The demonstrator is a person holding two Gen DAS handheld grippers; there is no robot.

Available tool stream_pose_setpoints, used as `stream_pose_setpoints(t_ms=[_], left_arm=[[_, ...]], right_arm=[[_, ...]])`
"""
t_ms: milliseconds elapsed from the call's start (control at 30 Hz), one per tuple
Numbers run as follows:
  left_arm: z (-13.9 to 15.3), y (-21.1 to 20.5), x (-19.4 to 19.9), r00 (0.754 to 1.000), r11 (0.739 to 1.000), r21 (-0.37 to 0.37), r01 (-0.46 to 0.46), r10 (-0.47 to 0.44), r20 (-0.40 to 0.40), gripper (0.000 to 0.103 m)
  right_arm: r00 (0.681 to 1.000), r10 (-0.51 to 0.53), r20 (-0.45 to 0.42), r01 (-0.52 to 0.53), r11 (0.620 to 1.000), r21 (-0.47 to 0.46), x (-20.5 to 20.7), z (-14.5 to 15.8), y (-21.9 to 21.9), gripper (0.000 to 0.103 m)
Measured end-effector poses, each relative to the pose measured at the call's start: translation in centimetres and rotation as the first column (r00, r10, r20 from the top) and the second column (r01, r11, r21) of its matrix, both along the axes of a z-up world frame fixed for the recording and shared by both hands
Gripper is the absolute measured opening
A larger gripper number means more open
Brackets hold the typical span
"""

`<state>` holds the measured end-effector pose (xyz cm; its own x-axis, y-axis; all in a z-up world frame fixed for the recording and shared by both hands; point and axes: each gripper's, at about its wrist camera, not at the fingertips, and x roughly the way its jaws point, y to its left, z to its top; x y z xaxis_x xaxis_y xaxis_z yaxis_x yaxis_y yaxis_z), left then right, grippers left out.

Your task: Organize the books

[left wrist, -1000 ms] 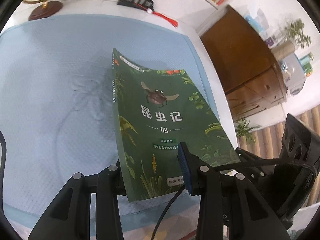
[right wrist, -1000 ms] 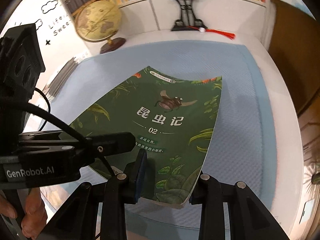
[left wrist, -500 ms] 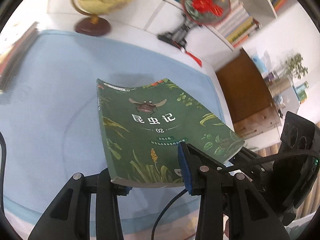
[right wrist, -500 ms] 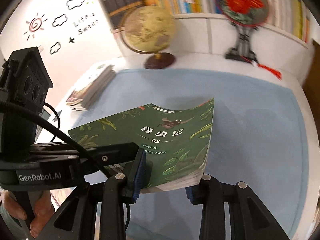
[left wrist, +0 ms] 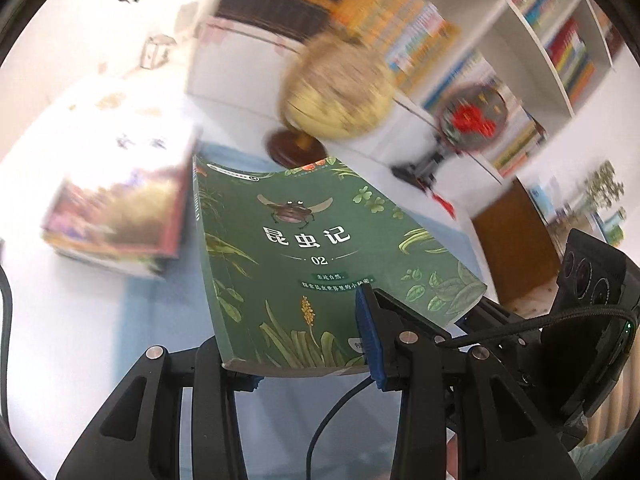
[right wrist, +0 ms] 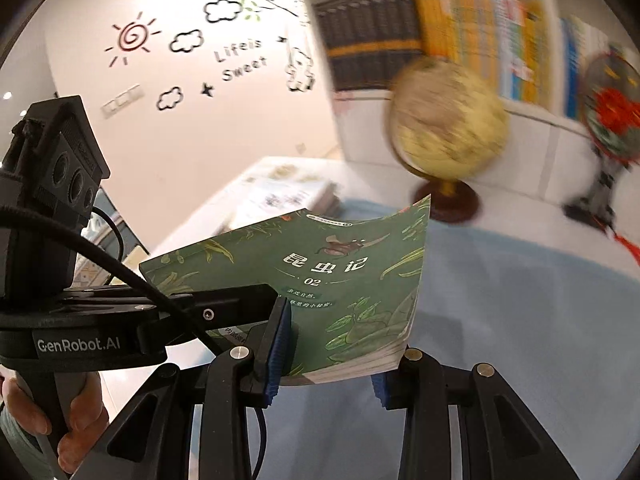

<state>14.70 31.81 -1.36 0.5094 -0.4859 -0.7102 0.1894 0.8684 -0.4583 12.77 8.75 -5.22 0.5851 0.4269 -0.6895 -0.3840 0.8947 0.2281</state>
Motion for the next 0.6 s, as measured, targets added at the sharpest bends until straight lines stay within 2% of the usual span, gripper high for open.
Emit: stream_pose_setpoints(t_ms=[100, 300, 433, 600], left_arm=[[-0.1, 4.2, 2.1, 0.999, 0.999, 0.007, -0.039, 0.039, 0.006, 0.035], [-3.0, 10.1, 6.9, 0.996, 0.997, 0.016, -0.078, 0.079, -0.041, 0.035], [-5.2, 12.0, 9.4, 0.993, 0.997, -0.042, -0.071, 0.066, -0.096, 0.035], [-6.1, 14.0, 11.4, 0.989, 0.995, -0.055, -0.079, 0.072, -0.129, 0.035]], right_arm=[[0.999, 0.030, 0.014, -0.030, 1.000, 0.008, 2.6, -0.3, 3.8, 0.034], [0.998, 0.054, -0.013, -0.054, 0.999, -0.003, 7.9, -3.0, 10.8, 0.034], [0.998, 0.015, -0.063, -0.015, 1.000, -0.010, 10.7, -4.9, 12.0, 0.034], [0.993, -0.032, -0.113, 0.033, 0.999, 0.012, 12.3, -5.4, 13.3, 0.034]])
